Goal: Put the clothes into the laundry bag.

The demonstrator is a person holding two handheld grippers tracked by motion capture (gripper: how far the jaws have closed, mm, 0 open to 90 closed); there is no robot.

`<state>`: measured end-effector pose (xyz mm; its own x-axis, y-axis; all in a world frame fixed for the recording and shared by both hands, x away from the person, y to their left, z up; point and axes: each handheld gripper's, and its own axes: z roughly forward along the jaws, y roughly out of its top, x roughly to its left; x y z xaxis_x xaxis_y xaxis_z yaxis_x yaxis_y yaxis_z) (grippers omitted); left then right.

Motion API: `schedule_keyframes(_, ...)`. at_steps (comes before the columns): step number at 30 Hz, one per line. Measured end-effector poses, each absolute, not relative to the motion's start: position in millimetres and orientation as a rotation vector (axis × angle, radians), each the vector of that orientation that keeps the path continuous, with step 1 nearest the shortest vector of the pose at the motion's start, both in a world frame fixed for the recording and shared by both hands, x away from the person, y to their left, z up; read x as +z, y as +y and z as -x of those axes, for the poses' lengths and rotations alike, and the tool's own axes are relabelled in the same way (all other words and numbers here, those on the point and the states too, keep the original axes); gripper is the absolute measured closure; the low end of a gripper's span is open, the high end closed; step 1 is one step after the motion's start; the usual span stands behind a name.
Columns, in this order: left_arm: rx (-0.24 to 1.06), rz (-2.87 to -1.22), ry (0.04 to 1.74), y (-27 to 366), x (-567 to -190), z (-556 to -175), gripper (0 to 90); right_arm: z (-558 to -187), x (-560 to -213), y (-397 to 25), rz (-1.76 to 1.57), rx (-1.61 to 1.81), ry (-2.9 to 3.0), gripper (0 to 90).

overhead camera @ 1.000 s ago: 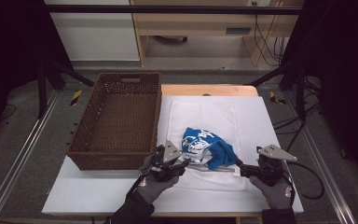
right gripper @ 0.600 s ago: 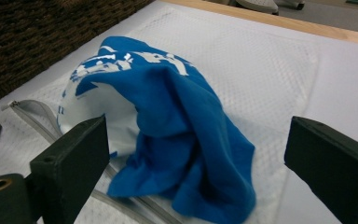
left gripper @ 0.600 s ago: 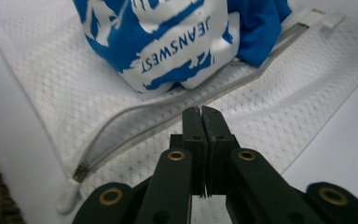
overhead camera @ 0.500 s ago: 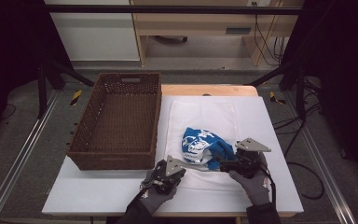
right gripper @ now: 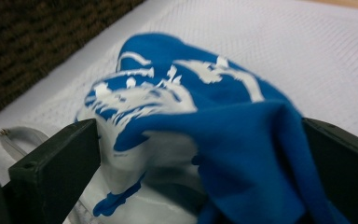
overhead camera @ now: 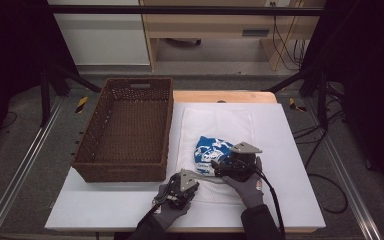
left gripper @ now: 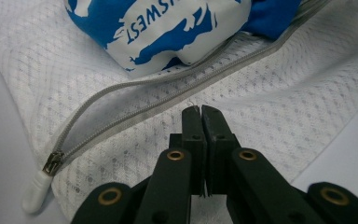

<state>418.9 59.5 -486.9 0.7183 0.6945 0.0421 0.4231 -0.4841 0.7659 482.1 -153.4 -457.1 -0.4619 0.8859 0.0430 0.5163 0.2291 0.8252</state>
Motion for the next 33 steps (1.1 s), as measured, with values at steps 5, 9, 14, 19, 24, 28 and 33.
schedule_keyframes(5,0.448,-2.152,0.843,59,-487,-419,88.1,-487,-471,-145,-1.302,1.077,2.115,2.4)
schedule_keyframes(9,0.442,-2.154,0.845,60,-487,-420,88.1,-491,-478,-143,-1.316,1.055,2.153,10.2)
schedule_keyframes(14,0.453,-2.155,0.840,59,-487,-419,88.1,-491,-481,-145,-1.328,1.051,2.153,27.1)
schedule_keyframes(19,0.451,-2.156,0.839,59,-487,-419,88.1,-488,-479,-158,-1.385,1.116,2.126,58.1)
schedule_keyframes(24,0.452,-2.156,0.838,59,-487,-419,88.0,-483,-471,-162,-1.375,1.128,2.117,68.4)
schedule_keyframes(28,0.459,-2.159,0.833,59,-487,-419,88.1,-476,-455,-172,-1.353,1.176,2.058,69.0)
schedule_keyframes(33,0.461,-2.159,0.832,59,-487,-419,88.1,-467,-426,-202,-1.353,1.207,1.950,69.2)
